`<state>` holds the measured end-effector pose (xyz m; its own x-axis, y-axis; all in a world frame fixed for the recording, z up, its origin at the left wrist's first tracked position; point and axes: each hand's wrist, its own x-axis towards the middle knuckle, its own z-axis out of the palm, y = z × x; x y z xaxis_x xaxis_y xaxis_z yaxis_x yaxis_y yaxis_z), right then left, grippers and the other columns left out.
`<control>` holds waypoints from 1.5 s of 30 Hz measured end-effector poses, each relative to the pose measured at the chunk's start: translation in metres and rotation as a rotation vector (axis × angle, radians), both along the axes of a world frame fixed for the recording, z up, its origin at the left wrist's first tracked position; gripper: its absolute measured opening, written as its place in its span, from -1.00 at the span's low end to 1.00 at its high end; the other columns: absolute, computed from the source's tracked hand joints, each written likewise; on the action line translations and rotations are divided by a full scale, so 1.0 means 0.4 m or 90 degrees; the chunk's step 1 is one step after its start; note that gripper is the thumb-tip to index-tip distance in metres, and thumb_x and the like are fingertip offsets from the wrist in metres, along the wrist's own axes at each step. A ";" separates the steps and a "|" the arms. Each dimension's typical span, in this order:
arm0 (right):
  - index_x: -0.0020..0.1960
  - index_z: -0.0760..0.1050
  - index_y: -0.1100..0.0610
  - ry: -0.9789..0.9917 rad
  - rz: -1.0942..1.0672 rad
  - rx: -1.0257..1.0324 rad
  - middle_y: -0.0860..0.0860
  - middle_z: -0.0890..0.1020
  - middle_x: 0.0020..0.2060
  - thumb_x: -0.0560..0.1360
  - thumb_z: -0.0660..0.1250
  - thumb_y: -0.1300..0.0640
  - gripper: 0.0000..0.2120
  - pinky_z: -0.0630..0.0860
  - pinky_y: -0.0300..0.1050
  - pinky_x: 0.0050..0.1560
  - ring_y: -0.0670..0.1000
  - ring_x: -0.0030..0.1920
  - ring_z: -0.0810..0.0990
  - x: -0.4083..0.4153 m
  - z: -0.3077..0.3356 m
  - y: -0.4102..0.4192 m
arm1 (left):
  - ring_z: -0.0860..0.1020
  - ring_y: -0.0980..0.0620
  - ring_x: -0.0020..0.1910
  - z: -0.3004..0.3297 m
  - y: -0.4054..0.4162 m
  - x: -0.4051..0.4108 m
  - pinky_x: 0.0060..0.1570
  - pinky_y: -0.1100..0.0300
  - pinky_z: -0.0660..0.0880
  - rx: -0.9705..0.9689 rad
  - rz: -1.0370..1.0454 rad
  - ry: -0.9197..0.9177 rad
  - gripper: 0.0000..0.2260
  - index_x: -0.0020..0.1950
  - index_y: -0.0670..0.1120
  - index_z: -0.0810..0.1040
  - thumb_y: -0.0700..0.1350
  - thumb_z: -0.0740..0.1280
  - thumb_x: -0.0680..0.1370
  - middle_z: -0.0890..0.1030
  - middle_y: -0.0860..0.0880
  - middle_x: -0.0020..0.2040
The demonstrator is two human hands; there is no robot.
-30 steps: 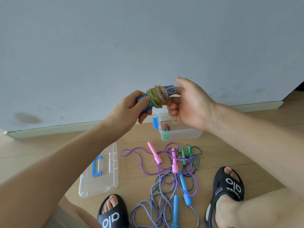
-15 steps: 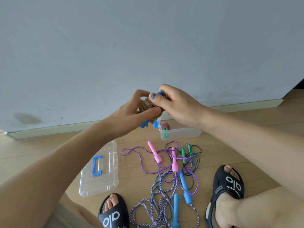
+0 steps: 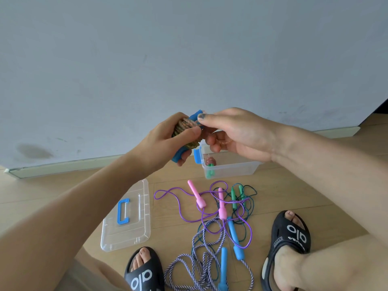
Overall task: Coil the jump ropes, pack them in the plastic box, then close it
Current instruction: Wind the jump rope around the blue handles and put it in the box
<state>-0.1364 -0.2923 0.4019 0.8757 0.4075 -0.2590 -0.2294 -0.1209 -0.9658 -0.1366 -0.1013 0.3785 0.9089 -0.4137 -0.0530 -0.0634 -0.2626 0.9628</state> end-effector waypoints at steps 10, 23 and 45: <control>0.09 0.55 0.27 0.011 -0.147 0.119 0.09 0.61 -0.27 0.54 0.36 0.34 -0.86 0.57 -0.26 -0.30 -0.08 -0.37 0.57 -0.011 0.034 -0.038 | 0.36 0.08 -0.50 0.031 0.002 0.009 -0.55 0.28 0.32 -0.254 0.046 0.261 -0.80 0.07 -0.15 0.43 -0.02 0.23 0.60 0.51 -0.15 -0.21; 0.13 0.58 0.39 0.113 -0.278 0.467 0.25 0.65 0.05 0.54 0.32 0.40 -0.82 0.65 -0.21 -0.04 0.01 -0.11 0.69 -0.007 0.065 -0.003 | 0.31 0.18 -0.60 0.037 -0.026 0.008 -0.66 0.40 0.21 -0.452 -0.024 0.486 -0.69 -0.02 -0.20 0.45 0.06 0.23 0.51 0.46 -0.08 -0.27; 0.05 0.56 0.30 -0.203 -0.263 0.041 0.10 0.65 -0.31 0.57 0.32 0.33 -0.91 0.53 -0.15 -0.33 0.00 -0.37 0.59 -0.016 0.036 0.011 | 0.30 0.18 -0.61 0.051 -0.022 0.008 -0.67 0.40 0.20 -0.447 -0.008 0.447 -0.70 -0.03 -0.18 0.43 0.07 0.22 0.50 0.46 -0.09 -0.27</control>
